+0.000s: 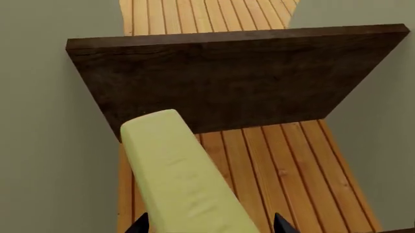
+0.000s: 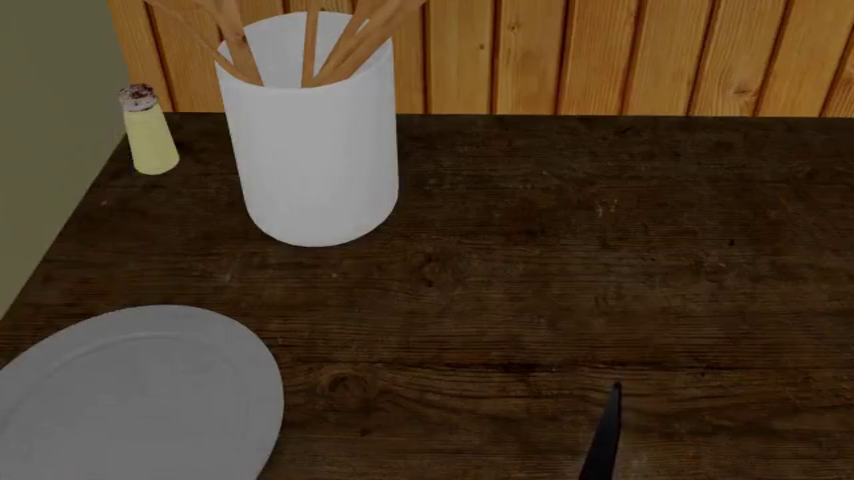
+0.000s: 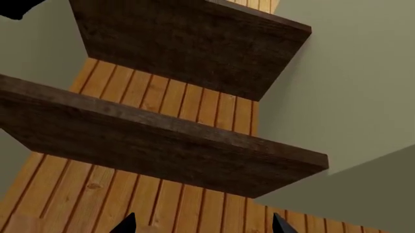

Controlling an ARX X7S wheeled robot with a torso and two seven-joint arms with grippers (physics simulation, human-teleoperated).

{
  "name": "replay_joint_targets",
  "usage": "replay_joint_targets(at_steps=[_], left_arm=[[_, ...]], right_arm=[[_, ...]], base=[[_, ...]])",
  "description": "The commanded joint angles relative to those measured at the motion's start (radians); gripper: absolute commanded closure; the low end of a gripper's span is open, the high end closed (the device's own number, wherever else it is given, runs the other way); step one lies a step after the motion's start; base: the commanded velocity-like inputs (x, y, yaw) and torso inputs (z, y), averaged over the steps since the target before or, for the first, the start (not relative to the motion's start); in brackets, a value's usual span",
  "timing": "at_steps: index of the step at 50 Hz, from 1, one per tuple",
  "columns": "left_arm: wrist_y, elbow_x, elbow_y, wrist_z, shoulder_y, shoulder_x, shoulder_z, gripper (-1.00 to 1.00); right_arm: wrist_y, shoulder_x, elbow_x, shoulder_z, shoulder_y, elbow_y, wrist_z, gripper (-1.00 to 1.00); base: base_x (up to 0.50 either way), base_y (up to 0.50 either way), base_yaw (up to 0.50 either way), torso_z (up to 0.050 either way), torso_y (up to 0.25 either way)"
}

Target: Pick the butter stick from the counter and place it in the microwave.

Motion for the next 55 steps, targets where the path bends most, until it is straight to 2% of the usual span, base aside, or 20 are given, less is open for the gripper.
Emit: replay_joint_targets(at_steps=[1,10,18,39,40,42,46,47,55], left_arm=[[-0.030,0.002,-0.150,0.039,-0.213,0.080,-0.004,1.00],[-0.028,0.061,-0.349,0.128,-0.378,0.156,0.048,1.00],[-0.002,0.116,-0.493,0.192,-0.465,0.201,0.083,1.00],[0.163,0.322,-0.959,0.402,-0.706,0.343,0.173,1.00],[0.163,0.375,-0.989,0.431,-0.715,0.366,0.144,1.00],[0.131,0.573,-1.029,0.528,-0.715,0.447,-0.004,1.00],[0.121,0.903,-1.067,0.684,-0.715,0.572,-0.219,1.00],[0.120,0.945,-1.065,0.705,-0.716,0.591,-0.253,1.00],[0.118,0.950,-1.048,0.684,-0.716,0.593,-0.251,1.00]], right_arm=[[-0.026,-0.017,-0.003,0.031,-0.017,-0.001,-0.029,-1.00],[-0.016,-0.017,-0.001,0.023,0.003,-0.001,-0.035,-1.00],[-0.020,-0.017,0.011,0.030,0.000,-0.001,-0.035,-1.00],[0.011,-0.017,-0.012,-0.004,0.038,-0.001,-0.039,-1.00],[0.012,-0.017,-0.013,-0.005,0.041,-0.001,-0.040,-1.00],[0.012,-0.017,-0.009,-0.001,0.042,-0.001,-0.041,-1.00],[0.004,-0.017,-0.001,0.006,0.035,-0.001,-0.041,-1.00],[0.000,-0.017,0.005,0.013,0.031,-0.001,-0.041,-1.00],[-0.022,-0.017,0.018,0.028,0.011,-0.001,-0.038,-1.00]], base=[[0.00,0.00,0.00,0.000,0.000],[0.00,0.00,0.00,0.000,0.000],[0.00,0.00,0.00,0.000,0.001],[0.00,0.00,0.00,0.000,0.000],[0.00,0.00,0.00,0.000,0.000],[0.00,0.00,0.00,0.000,0.000],[0.00,0.00,0.00,0.000,0.000],[0.00,0.00,0.00,0.000,0.000],[0.00,0.00,0.00,0.000,0.000]])
